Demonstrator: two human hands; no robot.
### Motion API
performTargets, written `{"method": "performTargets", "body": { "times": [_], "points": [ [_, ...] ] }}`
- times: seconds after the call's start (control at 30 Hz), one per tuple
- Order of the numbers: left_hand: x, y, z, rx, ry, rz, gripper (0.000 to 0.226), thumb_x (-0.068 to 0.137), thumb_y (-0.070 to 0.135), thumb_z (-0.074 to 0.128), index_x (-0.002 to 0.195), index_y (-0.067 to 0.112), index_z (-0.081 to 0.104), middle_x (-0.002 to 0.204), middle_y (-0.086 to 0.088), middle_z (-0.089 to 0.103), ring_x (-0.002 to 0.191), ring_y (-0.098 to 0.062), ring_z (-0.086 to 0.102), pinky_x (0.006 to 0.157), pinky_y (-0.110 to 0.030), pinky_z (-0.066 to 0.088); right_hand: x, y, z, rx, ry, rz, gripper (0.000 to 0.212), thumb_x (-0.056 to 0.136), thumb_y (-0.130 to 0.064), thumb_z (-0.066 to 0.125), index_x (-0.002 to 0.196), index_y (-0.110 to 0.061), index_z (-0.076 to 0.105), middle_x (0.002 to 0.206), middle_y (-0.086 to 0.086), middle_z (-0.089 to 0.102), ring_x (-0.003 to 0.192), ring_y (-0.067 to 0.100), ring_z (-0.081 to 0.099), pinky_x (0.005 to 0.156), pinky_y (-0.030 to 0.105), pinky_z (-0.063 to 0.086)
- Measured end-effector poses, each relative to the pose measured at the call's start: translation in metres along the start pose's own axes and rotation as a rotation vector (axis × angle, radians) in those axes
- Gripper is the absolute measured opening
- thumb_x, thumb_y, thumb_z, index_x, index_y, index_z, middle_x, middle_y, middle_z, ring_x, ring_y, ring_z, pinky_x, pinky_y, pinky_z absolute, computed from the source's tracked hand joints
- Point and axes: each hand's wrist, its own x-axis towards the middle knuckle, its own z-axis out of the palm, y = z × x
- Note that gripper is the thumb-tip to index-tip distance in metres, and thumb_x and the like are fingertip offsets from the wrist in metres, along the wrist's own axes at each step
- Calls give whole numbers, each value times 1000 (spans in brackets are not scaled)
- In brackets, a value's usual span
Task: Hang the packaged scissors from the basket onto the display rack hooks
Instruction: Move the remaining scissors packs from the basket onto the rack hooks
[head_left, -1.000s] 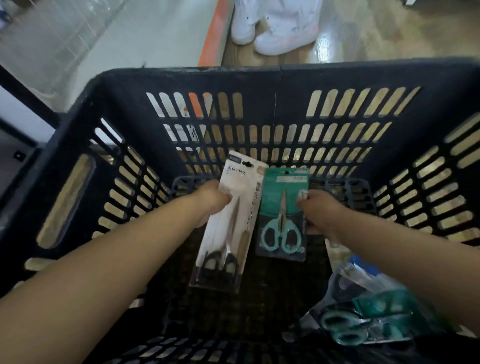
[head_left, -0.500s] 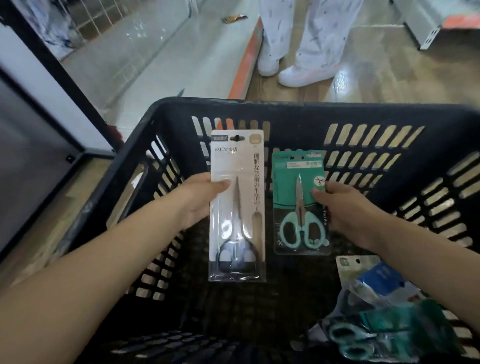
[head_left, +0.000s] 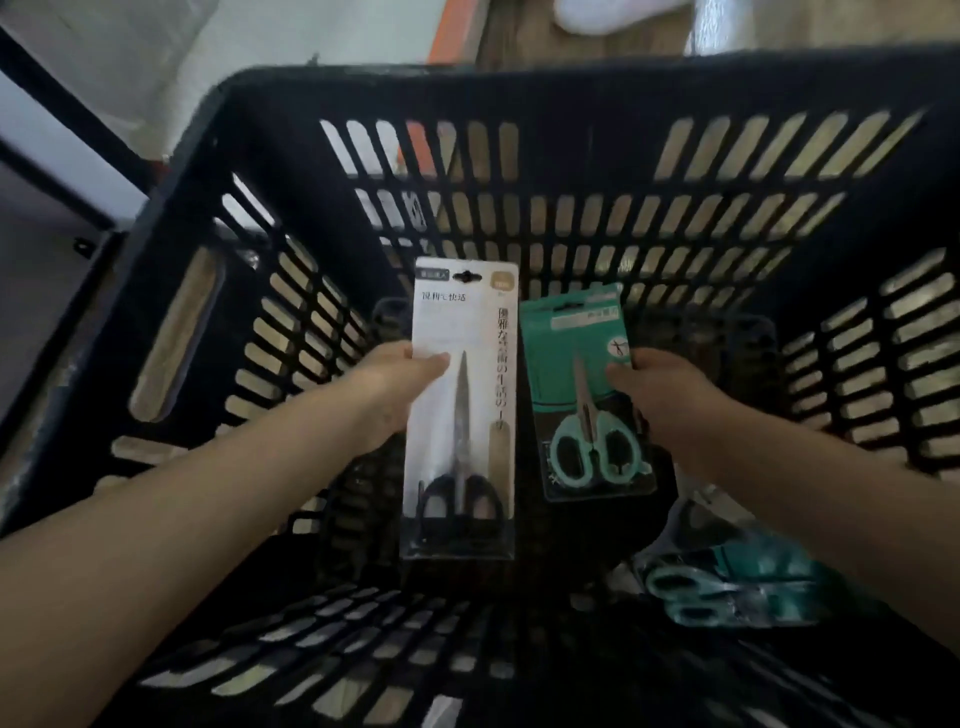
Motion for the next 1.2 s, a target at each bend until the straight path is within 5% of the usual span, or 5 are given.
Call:
{"method": "performTargets", "body": {
  "times": [0.4,0.63,0.83,1.0,1.2],
  "points": [
    [-42,17,23,198,137,-121,36,101,17,40,135,8,43,126,-1,51,117,-23,49,88,-24,37,-30,-3,-7,10,26,382,22,97,-25,48,112,-11,58,110,13,62,102,34,59,95,50,47],
    [-140,98,-27,57,216,-138,38,100,20,40,137,11,39,134,-6,50,114,-23,50,96,-34,42,-126,-123,-8,4,14,382,19,96,-16,49,109,-6,58,110,18,64,99,37,62,93,50,48],
    [-265,227,-107,-44,354,43,18,100,21,40,117,22,45,83,10,51,71,-6,45,68,-20,39,-240,-316,-19,-7,-64,154,16,98,-15,44,106,-7,55,90,14,66,73,28,63,64,36,52],
    [-402,338,-169,-125,442,201,27,98,12,42,72,19,43,80,-6,47,78,-19,45,70,-29,37,-368,-474,-24,-73,-167,-175,15,97,-17,47,95,-10,60,91,13,68,88,35,65,83,45,53],
    [-561,388,-211,-385,701,334,14,89,17,49,76,21,45,80,-9,53,76,-23,51,68,-39,47,-507,-566,-21,5,-251,-460,14,96,-14,49,98,-4,58,102,15,67,92,30,62,81,35,48]
  ]
}}
